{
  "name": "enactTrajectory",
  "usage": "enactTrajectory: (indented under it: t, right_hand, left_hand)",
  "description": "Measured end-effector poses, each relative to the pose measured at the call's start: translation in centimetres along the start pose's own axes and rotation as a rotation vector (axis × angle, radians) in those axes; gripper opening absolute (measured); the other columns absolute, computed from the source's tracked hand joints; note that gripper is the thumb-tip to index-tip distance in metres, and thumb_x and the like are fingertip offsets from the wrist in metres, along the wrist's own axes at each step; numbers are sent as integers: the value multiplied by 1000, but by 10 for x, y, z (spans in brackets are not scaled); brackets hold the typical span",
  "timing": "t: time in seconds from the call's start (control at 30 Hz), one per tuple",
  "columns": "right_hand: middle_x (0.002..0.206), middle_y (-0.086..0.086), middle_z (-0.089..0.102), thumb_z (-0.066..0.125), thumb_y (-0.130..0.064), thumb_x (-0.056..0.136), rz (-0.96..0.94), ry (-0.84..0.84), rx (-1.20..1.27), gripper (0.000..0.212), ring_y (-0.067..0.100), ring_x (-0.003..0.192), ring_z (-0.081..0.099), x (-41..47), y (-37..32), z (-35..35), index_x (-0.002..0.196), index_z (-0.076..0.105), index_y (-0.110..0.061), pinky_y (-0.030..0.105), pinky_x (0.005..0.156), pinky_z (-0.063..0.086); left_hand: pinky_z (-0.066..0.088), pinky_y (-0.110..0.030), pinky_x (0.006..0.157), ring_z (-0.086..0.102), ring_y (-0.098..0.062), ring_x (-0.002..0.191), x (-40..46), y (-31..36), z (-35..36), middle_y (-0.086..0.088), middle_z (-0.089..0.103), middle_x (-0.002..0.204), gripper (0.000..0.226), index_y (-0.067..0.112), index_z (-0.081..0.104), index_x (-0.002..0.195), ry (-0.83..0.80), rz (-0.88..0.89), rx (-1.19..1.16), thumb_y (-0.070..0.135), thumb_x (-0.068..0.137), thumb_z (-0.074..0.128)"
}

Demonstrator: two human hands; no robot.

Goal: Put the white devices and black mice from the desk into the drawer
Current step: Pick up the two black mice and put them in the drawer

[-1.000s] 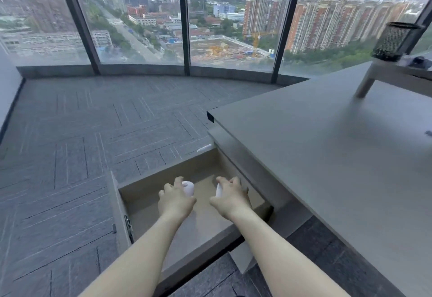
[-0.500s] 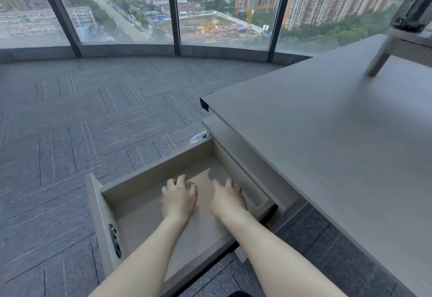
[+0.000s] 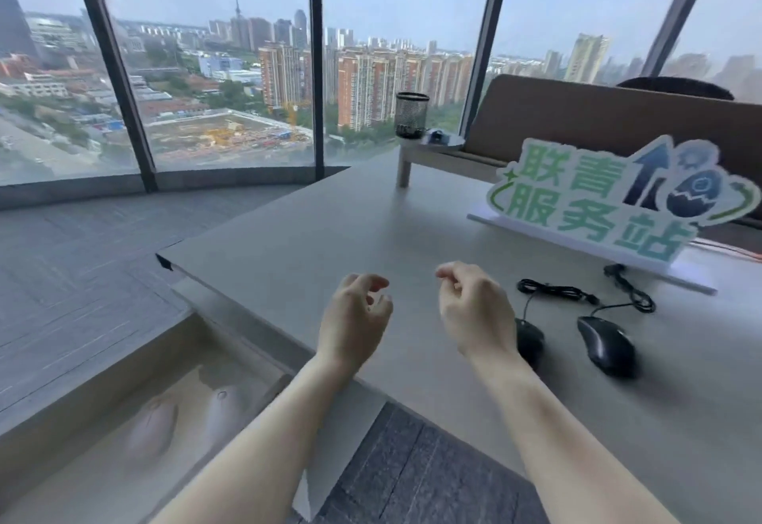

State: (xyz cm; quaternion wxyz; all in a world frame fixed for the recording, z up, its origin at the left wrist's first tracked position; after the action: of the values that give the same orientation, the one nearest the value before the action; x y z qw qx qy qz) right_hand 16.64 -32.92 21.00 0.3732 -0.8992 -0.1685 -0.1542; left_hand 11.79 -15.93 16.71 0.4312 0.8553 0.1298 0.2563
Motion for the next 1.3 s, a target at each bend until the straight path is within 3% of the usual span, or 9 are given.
enactTrajectory:
  t: [0.13, 0.27, 0.4, 0.53, 0.67, 0.8, 0.93, 1.17, 1.3]
  right_hand:
    - [138, 10, 53, 50, -16, 89, 236, 48, -255, 42, 35, 125, 43, -3, 113, -64, 130, 58, -22, 43, 102, 40]
    - [157, 17, 26, 52, -41, 91, 465, -107, -407, 58, 41, 137, 32, -11, 186, -87, 147, 37, -32, 46, 113, 32]
    - [140, 21, 44, 54, -46, 90, 486, -162, -433, 59, 40, 126, 43, -13, 214, -88, 146, 36, -35, 42, 103, 40]
    - [133, 25, 43, 51, -27, 94, 450, -110, -337, 53, 41, 123, 39, -9, 205, -92, 146, 38, -30, 43, 104, 40]
    - [130, 24, 43, 53, -21, 93, 262, 13, -72, 54, 41, 122, 40, 3, 131, -91, 145, 39, -31, 41, 102, 38]
    - [113, 7, 46, 57, -21, 92, -14, 103, 186, 50, 30, 118, 44, 5, 16, -80, 138, 45, -36, 33, 98, 38]
    - [110, 0, 48, 57, -19, 93, -142, 29, 437, 49, 7, 99, 42, -7, -80, -43, 135, 47, -41, 0, 77, 32]
    - [96, -16, 47, 58, -18, 94, -185, -231, 606, 45, 13, 105, 45, -53, -179, 86, 136, 49, -30, 12, 73, 34]
    - [117, 4, 53, 56, -25, 93, -88, -437, 564, 47, 18, 109, 51, -88, -191, 180, 138, 47, -35, 28, 90, 42]
  left_hand:
    - [47, -32, 92, 55, -19, 116, -24, 53, 96, -1, 55, 128, 51, 27, 54, 126, -246, 15, 62, 47, 80, 60]
    - [40, -37, 100, 43, -26, 127, -40, 86, 160, -4, 53, 133, 72, 34, 41, 137, -357, -27, 217, 59, 71, 59]
    - [38, -38, 93, 44, -30, 120, -44, 96, 191, -8, 55, 126, 63, 29, 41, 134, -353, 33, 495, 47, 75, 55]
    - [38, -38, 94, 42, -31, 120, -39, 94, 183, -9, 54, 127, 63, 25, 37, 136, -311, -9, 389, 38, 77, 53]
    - [40, -36, 96, 44, -28, 119, -21, 95, 110, -6, 56, 126, 69, 25, 39, 138, -100, -7, 177, 39, 73, 59]
    - [38, -31, 89, 48, -27, 113, -10, 82, 3, -7, 60, 119, 57, 23, 50, 128, 110, 10, 101, 35, 74, 63]
    - [38, -33, 86, 48, -24, 108, -16, 47, -114, -7, 60, 117, 54, 23, 52, 125, 296, -10, 137, 33, 73, 63]
    - [37, -33, 84, 48, -26, 109, -60, -61, -259, -8, 62, 117, 51, 25, 52, 125, 520, -204, 259, 32, 75, 62]
    - [43, -38, 89, 51, -29, 108, -88, -138, -289, -8, 63, 115, 51, 23, 52, 123, 524, -365, 304, 33, 73, 60]
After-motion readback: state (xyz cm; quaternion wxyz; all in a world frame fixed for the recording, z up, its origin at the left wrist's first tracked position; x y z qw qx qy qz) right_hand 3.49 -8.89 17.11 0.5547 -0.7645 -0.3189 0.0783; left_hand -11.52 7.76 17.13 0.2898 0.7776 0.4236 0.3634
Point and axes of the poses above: each hand's wrist, its own x-axis towards the middle knuckle, its own z-axis out of the palm, y = z × x, the point moved 7 cm from there along x, towards the middle knuckle
